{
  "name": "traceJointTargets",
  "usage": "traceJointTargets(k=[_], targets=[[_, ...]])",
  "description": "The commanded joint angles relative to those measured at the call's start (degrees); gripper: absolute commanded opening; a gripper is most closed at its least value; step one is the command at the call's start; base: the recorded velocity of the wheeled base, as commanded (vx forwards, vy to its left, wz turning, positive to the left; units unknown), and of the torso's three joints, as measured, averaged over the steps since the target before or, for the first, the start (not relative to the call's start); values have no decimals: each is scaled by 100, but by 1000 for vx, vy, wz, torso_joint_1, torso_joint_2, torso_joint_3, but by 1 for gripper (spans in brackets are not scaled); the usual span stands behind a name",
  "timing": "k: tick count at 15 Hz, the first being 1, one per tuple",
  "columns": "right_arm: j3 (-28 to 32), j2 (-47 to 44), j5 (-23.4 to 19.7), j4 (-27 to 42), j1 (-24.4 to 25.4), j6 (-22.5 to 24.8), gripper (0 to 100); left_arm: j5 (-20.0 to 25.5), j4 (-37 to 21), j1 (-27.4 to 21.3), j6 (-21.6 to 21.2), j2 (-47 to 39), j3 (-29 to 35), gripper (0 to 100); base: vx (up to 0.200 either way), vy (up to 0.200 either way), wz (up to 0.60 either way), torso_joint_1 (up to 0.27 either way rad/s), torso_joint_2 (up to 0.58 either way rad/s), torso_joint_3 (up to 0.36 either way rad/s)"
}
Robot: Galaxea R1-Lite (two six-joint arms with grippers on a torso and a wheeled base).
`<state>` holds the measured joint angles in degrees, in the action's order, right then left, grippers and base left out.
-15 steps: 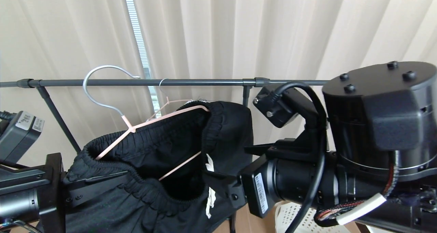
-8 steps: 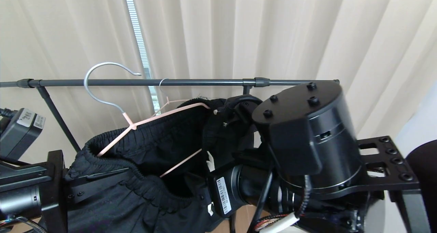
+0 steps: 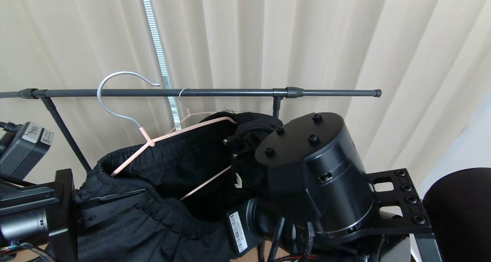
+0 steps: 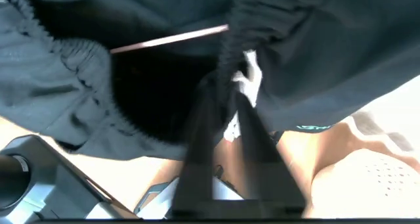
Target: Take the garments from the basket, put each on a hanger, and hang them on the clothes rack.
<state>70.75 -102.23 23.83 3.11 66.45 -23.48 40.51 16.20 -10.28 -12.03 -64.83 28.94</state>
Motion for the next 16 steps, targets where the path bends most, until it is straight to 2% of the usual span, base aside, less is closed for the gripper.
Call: traceJointTargets(k=[1, 6, 16], targets=[[-9, 107, -1, 6, 263, -34, 0, 1, 23, -1, 8, -82, 6, 0, 0, 0, 0, 0, 0, 0], [9, 63, -1, -21, 703, -236, 0, 1, 261, -62, 17, -258, -2, 0, 0, 0, 0, 0, 0, 0], [668, -447, -10, -38, 949, -1291, 0, -8, 560, -317, 34, -540, 6, 0, 0, 0, 0, 0, 0, 0]])
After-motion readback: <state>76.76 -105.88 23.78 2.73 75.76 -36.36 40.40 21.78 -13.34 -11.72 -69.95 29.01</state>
